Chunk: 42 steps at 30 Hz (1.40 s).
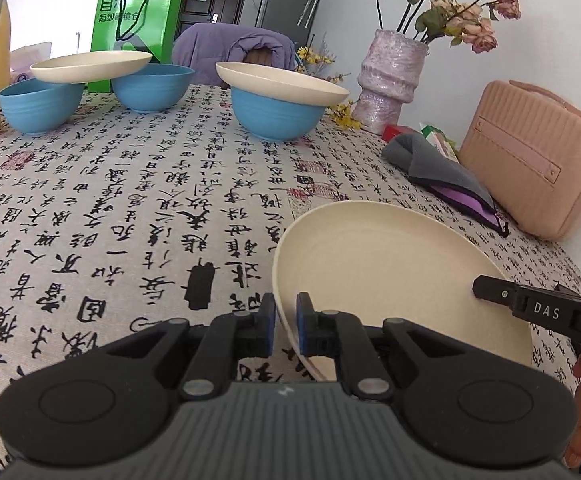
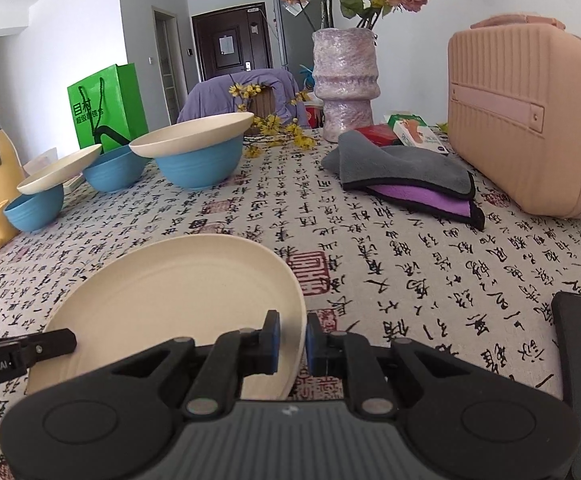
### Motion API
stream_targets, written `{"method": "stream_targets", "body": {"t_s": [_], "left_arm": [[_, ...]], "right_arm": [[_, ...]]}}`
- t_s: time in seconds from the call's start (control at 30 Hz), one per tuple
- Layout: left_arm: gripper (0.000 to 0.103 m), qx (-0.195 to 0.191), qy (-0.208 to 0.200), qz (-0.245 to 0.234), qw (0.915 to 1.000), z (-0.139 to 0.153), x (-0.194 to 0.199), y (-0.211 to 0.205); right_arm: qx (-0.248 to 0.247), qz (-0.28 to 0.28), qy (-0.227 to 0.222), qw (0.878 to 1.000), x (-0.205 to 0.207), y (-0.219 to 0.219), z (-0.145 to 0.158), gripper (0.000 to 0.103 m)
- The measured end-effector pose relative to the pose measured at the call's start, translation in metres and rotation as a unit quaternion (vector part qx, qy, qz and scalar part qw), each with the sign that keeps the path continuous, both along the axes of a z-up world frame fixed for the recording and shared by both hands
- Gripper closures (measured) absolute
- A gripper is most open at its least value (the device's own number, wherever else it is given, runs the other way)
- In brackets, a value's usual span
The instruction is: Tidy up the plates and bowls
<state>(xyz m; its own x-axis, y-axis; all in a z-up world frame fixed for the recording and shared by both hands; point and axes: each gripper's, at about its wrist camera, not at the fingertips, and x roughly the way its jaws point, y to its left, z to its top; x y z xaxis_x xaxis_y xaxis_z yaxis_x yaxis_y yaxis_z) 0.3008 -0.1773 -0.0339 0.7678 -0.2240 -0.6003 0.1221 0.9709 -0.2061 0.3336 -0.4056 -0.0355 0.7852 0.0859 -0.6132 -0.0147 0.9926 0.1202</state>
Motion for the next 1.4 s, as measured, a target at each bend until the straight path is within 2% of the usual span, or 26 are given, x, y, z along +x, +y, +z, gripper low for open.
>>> {"method": "stream_targets", "body": {"t_s": [0.3, 0.43, 0.47, 0.5, 0.53, 0.57, 0.7, 0.77, 0.93, 1.07, 1.2, 1.3, 1.4], "left_arm": [[0.092, 0.005, 0.005, -0.005, 1.0, -0.004, 0.002, -0.004], [0.089, 0.001, 0.002, -0.013, 0.9999, -0.004, 0.001, -0.003], [0.085, 0.004, 0.0, -0.015, 0.9999, -0.003, 0.0, -0.004], [0.082, 0.007, -0.004, -0.019, 0.9998, -0.002, -0.002, -0.004], [0.073, 0.013, -0.01, -0.022, 0.9996, -0.001, -0.005, -0.003], [0.06, 0.018, -0.018, -0.023, 0.9994, 0.001, -0.008, -0.003], [0.039, 0.027, -0.073, -0.032, 0.9965, 0.013, -0.032, 0.01], [0.018, 0.034, -0.1, -0.023, 0.9942, 0.02, -0.047, 0.02], [0.003, 0.067, -0.143, 0.018, 0.9873, 0.029, -0.089, 0.045], [0.0, 0.083, -0.184, 0.063, 0.9774, 0.032, -0.134, 0.069], [0.0, 0.077, -0.207, 0.094, 0.9708, 0.033, -0.173, 0.089], [0.0, 0.068, -0.207, 0.109, 0.97, 0.03, -0.19, 0.097], [0.0, 0.077, -0.208, 0.102, 0.9696, 0.028, -0.203, 0.098]], "right_arm": [[0.004, -0.007, 0.008, 1.0, 0.004, -0.003, -0.01, 0.089], [0.011, -0.009, 0.01, 1.0, 0.004, -0.004, -0.012, 0.081], [0.015, -0.008, 0.009, 1.0, 0.004, -0.004, -0.013, 0.068], [0.019, -0.005, 0.004, 1.0, 0.003, -0.005, -0.013, 0.06], [0.022, -0.005, -0.002, 1.0, 0.001, -0.004, -0.012, 0.047], [0.022, -0.006, -0.01, 1.0, -0.001, -0.004, -0.01, 0.041], [0.002, -0.009, -0.039, 0.999, -0.013, 0.002, 0.002, 0.036], [-0.009, -0.007, -0.065, 0.998, -0.025, 0.006, 0.012, 0.028], [-0.008, 0.01, -0.132, 0.991, -0.067, 0.026, 0.031, 0.017], [-0.005, 0.04, -0.175, 0.984, -0.111, 0.052, 0.033, 0.014], [-0.003, 0.073, -0.2, 0.977, -0.152, 0.077, 0.03, 0.009], [0.005, 0.095, -0.196, 0.976, -0.172, 0.091, 0.022, 0.007], [0.011, 0.101, -0.186, 0.977, -0.187, 0.102, 0.016, 0.007]]}}
